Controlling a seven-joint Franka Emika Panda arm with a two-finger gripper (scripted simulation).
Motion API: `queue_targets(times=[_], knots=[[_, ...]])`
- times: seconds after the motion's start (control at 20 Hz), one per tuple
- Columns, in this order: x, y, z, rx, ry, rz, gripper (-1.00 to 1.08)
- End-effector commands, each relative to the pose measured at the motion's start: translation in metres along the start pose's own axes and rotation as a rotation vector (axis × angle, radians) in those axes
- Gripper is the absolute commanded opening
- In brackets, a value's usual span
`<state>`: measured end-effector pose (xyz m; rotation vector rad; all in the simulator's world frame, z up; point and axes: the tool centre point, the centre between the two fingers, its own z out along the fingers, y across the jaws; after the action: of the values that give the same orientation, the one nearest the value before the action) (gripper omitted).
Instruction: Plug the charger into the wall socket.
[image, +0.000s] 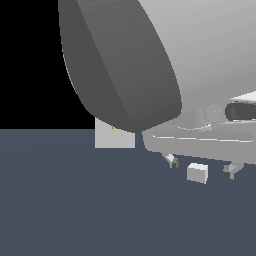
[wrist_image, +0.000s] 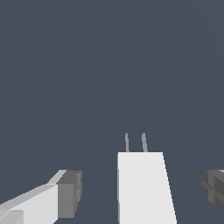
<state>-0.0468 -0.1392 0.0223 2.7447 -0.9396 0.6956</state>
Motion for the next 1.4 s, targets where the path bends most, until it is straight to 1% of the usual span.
queue_targets(times=[0.0, 0.2, 0.25, 0.7, 0.75, 0.9, 1.1, 1.35], knots=[[-0.003, 0.0, 0.006, 0.001, 0.0, 0.0, 1.0], [-0.005, 0.0, 0.01, 0.001, 0.001, 0.0, 1.0], [-0.005, 0.0, 0.01, 0.001, 0.001, 0.0, -1.0], [-0.005, 0.0, 0.01, 0.001, 0.001, 0.0, -1.0], [-0.004, 0.003, 0.009, -0.004, 0.001, 0.005, -1.0], [-0.004, 0.0, 0.007, 0.003, 0.002, -0.007, -1.0], [-0.005, -0.015, -0.002, 0.03, 0.003, -0.058, -1.0], [-0.01, -0.047, -0.026, 0.094, 0.005, -0.177, -1.0]])
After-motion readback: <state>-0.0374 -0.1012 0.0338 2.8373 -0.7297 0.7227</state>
